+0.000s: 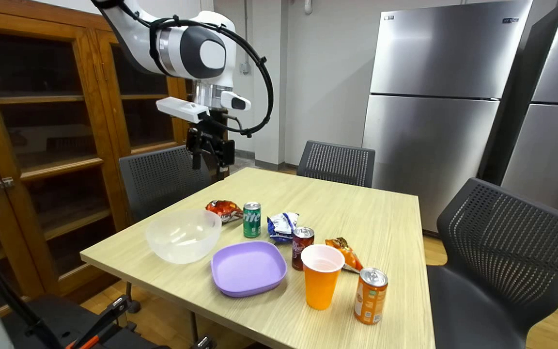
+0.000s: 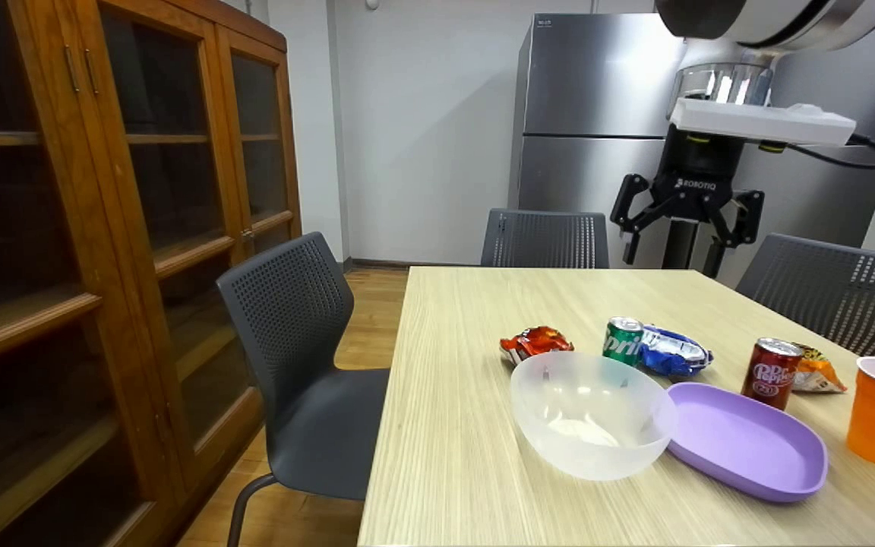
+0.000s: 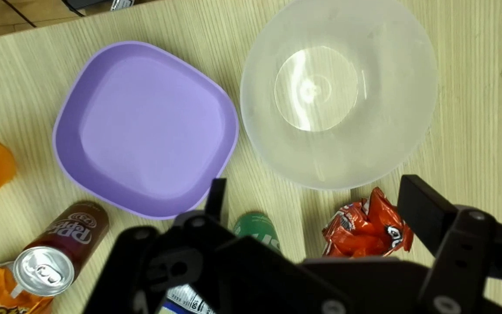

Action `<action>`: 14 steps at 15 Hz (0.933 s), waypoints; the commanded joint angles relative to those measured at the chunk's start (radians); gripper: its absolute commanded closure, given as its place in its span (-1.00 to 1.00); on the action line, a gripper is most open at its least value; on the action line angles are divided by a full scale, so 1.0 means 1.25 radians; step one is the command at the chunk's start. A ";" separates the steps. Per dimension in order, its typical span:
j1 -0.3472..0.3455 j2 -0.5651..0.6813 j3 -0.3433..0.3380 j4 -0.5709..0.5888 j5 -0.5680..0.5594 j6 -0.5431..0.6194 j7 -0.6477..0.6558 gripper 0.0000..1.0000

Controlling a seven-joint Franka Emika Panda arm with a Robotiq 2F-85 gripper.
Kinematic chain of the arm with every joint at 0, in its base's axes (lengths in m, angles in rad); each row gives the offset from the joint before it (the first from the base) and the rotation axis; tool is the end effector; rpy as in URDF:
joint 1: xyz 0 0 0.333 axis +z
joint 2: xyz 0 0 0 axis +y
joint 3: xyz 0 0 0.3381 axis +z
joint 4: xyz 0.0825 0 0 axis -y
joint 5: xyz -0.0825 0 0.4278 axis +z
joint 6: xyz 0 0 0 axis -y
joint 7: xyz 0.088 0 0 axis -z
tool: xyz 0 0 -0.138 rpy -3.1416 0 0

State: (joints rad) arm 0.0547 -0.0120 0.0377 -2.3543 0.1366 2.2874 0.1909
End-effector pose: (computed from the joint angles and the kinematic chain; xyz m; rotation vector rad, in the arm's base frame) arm 0.5204 0.0545 0.2906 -3.0346 0.2909 0.1043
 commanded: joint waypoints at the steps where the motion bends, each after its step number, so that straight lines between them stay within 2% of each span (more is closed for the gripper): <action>1: -0.007 0.075 -0.004 0.060 -0.044 0.022 0.075 -1.00; 6: 0.000 0.143 -0.024 0.105 -0.064 0.030 0.149 -1.00; 7: -0.002 0.115 -0.021 0.071 -0.045 0.038 0.106 -1.00; 14: -0.001 0.127 -0.022 0.075 -0.045 0.038 0.108 -1.00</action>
State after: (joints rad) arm 0.0543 0.1465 0.0090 -2.2628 0.0804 2.3370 0.3258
